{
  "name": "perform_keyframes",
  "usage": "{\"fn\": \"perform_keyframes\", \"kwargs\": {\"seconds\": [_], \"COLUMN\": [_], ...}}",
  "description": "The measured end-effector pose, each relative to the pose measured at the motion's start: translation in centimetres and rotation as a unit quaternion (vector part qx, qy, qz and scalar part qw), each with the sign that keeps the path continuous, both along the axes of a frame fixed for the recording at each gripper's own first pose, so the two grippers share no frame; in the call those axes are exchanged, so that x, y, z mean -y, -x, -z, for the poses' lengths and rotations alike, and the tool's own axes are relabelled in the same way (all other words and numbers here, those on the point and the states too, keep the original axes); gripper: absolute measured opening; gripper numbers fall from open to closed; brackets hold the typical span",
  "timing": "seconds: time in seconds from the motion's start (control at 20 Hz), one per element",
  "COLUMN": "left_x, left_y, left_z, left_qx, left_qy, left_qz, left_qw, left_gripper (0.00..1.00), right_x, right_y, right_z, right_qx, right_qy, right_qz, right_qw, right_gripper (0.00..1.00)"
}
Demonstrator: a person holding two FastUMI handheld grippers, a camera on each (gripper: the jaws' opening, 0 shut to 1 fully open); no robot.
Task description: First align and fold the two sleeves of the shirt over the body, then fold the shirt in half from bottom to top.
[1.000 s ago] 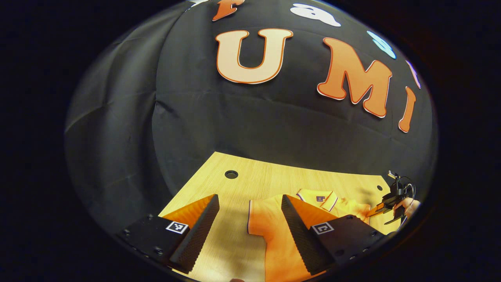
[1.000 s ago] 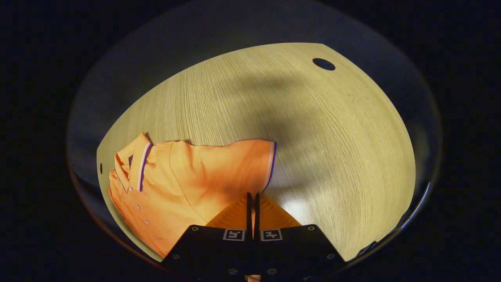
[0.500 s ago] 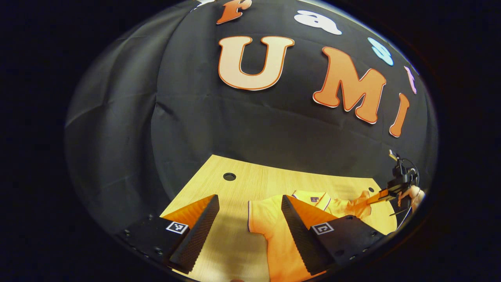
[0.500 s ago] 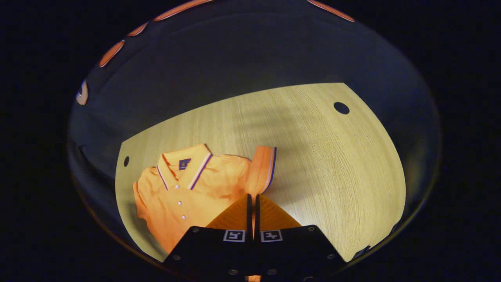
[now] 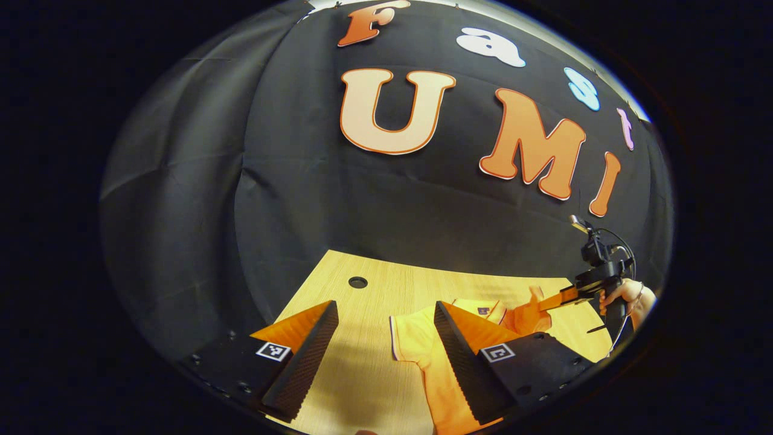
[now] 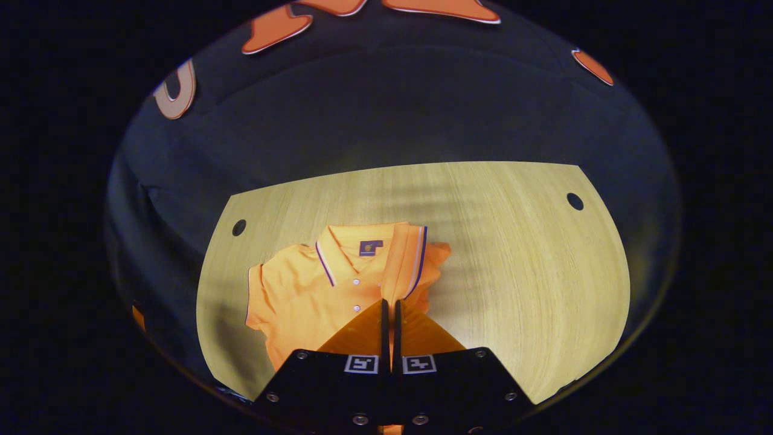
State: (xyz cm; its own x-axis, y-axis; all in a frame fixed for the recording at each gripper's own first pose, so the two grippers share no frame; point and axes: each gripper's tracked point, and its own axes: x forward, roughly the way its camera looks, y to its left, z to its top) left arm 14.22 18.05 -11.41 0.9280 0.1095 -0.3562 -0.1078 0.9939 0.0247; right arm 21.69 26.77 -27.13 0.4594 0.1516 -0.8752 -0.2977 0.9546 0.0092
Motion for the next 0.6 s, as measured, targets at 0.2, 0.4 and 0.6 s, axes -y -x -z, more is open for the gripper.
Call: {"fn": "perform_keyframes", "kwargs": {"seconds": [0.2, 0.4, 0.6], "left_x": [-1.5, -2.6, -2.9], "left_y": [0.5, 0.8, 0.7], "left_z": [0.4, 0.8, 1.4], "left_qx": [-0.007, -0.012, -0.020], "left_qy": [0.004, 0.007, 0.017], "left_qz": [-0.002, -0.006, -0.005], "left_qw": [1.000, 1.000, 1.000], "left_gripper": [0.98, 0.98, 0.98], "right_x": [-3.7, -6.3, -6.8], "right_y": [1.4, 3.1, 3.4], "right_z": [2.1, 2.8, 2.5], "right_qx": [-0.019, -0.039, -0.025], "right_qy": [-0.004, -0.027, -0.032], "right_qz": [-0.014, -0.038, -0.042], "right_qw": [1.000, 0.998, 0.998], "right_gripper": [0.02, 0.18, 0.65]}}
